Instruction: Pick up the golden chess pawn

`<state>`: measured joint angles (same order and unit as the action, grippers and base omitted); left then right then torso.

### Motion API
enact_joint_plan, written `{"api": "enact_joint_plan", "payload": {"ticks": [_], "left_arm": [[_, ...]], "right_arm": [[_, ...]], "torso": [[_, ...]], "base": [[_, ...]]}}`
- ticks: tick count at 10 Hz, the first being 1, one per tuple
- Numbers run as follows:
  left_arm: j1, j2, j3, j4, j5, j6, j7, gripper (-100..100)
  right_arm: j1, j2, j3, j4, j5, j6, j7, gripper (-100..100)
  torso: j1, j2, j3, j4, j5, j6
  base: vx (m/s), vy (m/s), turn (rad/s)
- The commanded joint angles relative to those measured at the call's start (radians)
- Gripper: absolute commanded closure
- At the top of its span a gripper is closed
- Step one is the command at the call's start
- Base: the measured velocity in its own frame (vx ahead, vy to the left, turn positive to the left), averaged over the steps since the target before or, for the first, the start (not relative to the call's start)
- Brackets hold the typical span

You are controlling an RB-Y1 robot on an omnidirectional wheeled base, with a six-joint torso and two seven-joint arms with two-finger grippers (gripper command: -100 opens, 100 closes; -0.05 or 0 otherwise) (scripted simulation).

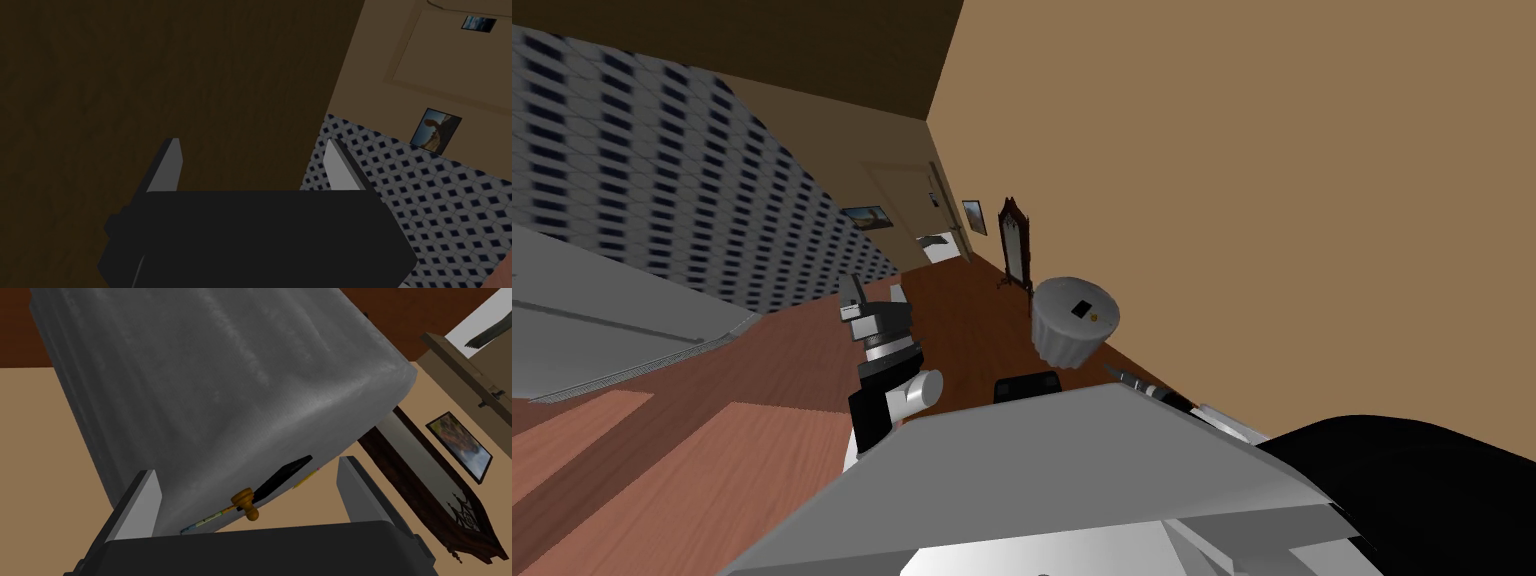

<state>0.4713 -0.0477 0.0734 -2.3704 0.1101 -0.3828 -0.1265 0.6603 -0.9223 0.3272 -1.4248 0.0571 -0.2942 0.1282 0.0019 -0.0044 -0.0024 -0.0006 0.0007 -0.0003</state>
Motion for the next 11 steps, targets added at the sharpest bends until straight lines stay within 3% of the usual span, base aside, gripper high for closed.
{"api": "enact_joint_plan", "payload": {"ticks": [1,2,4,9,11], "left_arm": [[0.000,0.000,0.000,0.000,0.000,0.000,0.000,0],[0.000,0.000,0.000,0.000,0.000,0.000,0.000,0],[0.000,0.000,0.000,0.000,0.000,0.000,0.000,0],[0.000,0.000,0.000,0.000,0.000,0.000,0.000,0],[0.000,0.000,0.000,0.000,0.000,0.000,0.000,0]], "right_arm": [[0.002,-0.008,0.005,0.050,0.010,-0.010,0.011,-100],[0.002,-0.008,0.005,0.057,0.010,-0.010,0.011,-100],[0.000,-0.064,0.027,0.136,0.046,-0.012,0.027,-100],[-0.008,-0.132,0.058,0.288,0.106,-0.025,0.046,-100],[-0.012,-0.150,0.067,0.321,0.126,-0.031,0.052,-100]], "torso": [[0.000,0.000,0.000,0.000,0.000,0.000],[-0.001,0.001,0.000,0.000,0.000,0.001],[-0.001,0.002,0.001,0.000,0.000,0.000],[-0.001,-0.002,-0.001,-0.001,0.000,0.001],[0.000,0.001,0.000,0.000,0.000,0.001]], "base": [[0.073,0.018,0.110],[0.024,0.010,-0.013],[0.078,0.035,0.292],[0.106,0.016,0.186],[0.075,0.002,0.160]]}}
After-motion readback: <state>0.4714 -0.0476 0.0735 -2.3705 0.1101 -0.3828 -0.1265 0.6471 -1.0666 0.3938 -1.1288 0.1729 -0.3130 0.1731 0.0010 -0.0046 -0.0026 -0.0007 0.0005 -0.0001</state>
